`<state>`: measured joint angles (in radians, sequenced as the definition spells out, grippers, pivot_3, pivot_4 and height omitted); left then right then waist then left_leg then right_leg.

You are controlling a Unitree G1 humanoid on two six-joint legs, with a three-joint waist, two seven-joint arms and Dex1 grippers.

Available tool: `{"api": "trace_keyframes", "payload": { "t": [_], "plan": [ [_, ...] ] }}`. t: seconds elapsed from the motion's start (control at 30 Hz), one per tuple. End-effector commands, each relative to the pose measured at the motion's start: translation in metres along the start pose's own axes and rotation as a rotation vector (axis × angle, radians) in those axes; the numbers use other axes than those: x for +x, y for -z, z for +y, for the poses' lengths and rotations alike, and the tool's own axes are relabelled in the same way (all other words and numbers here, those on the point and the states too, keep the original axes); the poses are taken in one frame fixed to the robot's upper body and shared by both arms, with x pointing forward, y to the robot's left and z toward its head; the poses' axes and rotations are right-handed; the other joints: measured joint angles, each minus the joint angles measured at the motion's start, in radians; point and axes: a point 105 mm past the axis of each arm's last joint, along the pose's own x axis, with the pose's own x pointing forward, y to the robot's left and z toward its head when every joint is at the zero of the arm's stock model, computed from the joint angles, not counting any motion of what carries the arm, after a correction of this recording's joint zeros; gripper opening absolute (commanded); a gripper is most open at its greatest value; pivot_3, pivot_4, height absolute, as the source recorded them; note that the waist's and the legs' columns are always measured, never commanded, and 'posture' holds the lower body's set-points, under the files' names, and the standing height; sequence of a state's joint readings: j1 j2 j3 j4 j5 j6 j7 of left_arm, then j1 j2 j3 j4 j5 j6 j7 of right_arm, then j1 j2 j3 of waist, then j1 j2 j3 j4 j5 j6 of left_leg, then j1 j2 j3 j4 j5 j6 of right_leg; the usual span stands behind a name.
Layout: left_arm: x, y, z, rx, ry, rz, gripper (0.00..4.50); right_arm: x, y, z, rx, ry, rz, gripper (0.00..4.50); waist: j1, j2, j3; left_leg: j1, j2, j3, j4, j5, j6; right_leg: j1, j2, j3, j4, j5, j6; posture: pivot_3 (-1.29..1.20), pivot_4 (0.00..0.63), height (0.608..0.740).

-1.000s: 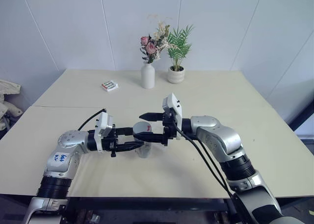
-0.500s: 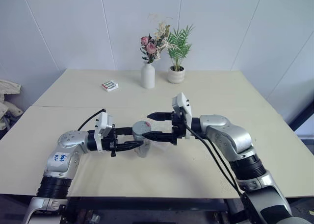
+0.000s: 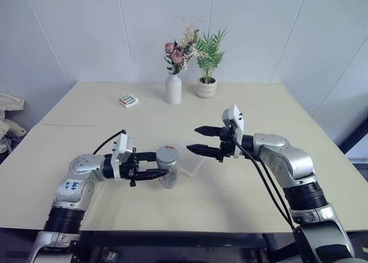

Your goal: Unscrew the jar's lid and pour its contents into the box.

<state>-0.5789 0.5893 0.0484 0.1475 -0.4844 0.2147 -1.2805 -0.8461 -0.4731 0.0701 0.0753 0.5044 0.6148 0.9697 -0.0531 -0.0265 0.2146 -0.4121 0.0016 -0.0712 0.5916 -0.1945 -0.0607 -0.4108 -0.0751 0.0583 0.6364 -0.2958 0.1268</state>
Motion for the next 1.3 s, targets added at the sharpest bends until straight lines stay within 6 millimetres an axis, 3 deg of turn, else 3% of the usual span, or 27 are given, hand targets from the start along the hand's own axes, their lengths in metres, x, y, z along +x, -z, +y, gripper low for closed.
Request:
{"api": "trace_keyframes", "payload": {
  "t": [0.03,0.23,0.57,0.93,1.3],
  "plan": [
    [0.001,-0.013,0.0,0.056,0.013,-0.026,2.1,-0.011,-0.016,0.001,-0.026,-0.001,-0.05,4.46,0.0,0.0,0.0,0.0,0.0,0.0,0.0,0.0,0.0,0.0,0.0,0.0,0.0,0.0,0.0,0.0,0.15,0.74],
    [0.001,-0.012,0.0,0.053,0.011,-0.027,2.1,0.007,-0.036,0.041,0.023,-0.176,-0.136,4.46,-0.005,0.0,0.0,0.0,0.0,0.0,0.0,0.0,0.0,0.0,0.0,0.0,0.0,0.0,0.0,0.0,0.15,0.74],
    [0.002,-0.014,0.001,0.057,0.014,-0.026,2.1,0.052,-0.026,0.081,-0.083,-0.257,-0.093,4.46,-0.001,0.0,0.0,0.0,0.0,0.0,0.0,0.0,0.0,0.0,0.0,0.0,0.0,0.0,0.0,0.0,0.15,0.74],
    [0.004,-0.014,0.001,0.055,0.019,-0.032,2.1,0.07,-0.027,0.077,-0.117,-0.232,-0.097,4.46,-0.001,0.0,0.0,0.0,0.0,0.0,0.0,0.0,0.0,0.0,0.0,0.0,0.0,0.0,0.0,0.0,0.15,0.74],
    [0.004,-0.014,0.001,0.057,0.017,-0.035,2.1,0.061,-0.018,0.055,-0.101,-0.164,-0.065,4.46,-0.001,0.0,0.0,0.0,0.0,0.0,0.0,0.0,0.0,0.0,0.0,0.0,0.0,0.0,0.0,0.0,0.15,0.74]
  ]
}}
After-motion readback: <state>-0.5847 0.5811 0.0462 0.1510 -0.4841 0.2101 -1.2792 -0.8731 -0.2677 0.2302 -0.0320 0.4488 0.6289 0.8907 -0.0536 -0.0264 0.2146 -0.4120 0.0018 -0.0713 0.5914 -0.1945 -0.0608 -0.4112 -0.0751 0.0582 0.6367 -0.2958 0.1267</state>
